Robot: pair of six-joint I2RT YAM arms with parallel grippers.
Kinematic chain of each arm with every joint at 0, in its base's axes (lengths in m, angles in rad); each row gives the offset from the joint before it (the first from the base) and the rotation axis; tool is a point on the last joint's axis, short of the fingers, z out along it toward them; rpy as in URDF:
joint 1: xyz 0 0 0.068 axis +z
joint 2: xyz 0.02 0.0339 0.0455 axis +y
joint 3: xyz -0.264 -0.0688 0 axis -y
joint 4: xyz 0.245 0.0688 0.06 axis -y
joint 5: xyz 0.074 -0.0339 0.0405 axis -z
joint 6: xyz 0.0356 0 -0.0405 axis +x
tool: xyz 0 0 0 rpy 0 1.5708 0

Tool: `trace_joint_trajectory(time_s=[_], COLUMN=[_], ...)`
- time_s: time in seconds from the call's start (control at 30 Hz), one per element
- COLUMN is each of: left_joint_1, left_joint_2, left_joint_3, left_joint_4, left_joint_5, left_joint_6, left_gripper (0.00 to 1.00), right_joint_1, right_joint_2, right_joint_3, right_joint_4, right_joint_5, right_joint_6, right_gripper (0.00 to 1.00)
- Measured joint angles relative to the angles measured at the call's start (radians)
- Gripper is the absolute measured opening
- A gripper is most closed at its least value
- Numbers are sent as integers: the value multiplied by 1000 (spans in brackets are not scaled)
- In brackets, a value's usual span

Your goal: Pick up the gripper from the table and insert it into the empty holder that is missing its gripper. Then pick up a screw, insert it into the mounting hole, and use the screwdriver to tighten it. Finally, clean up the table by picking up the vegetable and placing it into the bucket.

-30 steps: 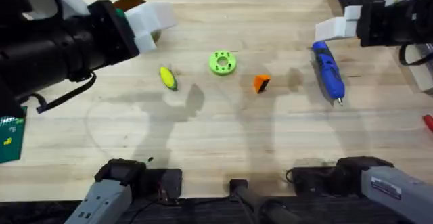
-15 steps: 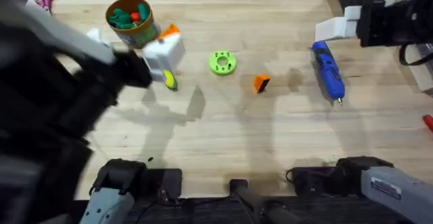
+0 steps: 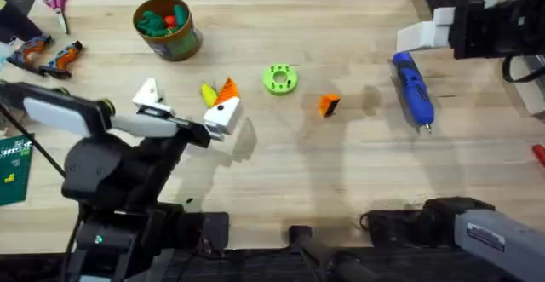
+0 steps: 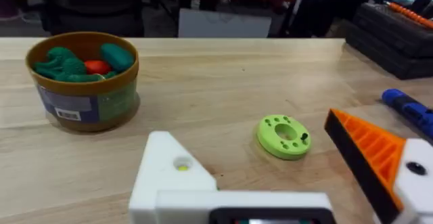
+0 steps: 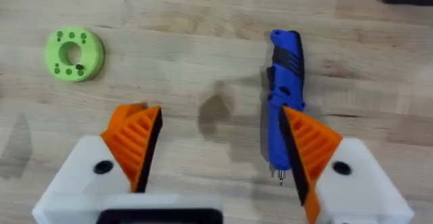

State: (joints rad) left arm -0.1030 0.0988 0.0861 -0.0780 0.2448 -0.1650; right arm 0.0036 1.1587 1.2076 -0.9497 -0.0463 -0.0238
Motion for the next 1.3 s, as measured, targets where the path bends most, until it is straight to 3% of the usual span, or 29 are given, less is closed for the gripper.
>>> trace_joint_trajectory(time_s=[0.13, 0.5, 0.83, 1.3], left_joint_1=[29, 144, 147, 147], left_joint_2=[-88, -93, -94, -94], left_joint_3=[-54, -72, -72, -72], left_joint_4=[12, 11, 10, 9], left_joint_5=[35, 247, 390, 417], left_joint_6=[0, -1, 70, 86], left_gripper=[984, 985, 985, 985], right_joint_1=[0, 0, 0, 0], right_joint_2=[0, 0, 0, 0], right_joint_3=[0, 0, 0, 0], right_joint_4=[0, 0, 0, 0], right_joint_5=[0, 0, 0, 0], right_joint_6=[0, 0, 0, 0], right_gripper=[994, 993, 994, 993])
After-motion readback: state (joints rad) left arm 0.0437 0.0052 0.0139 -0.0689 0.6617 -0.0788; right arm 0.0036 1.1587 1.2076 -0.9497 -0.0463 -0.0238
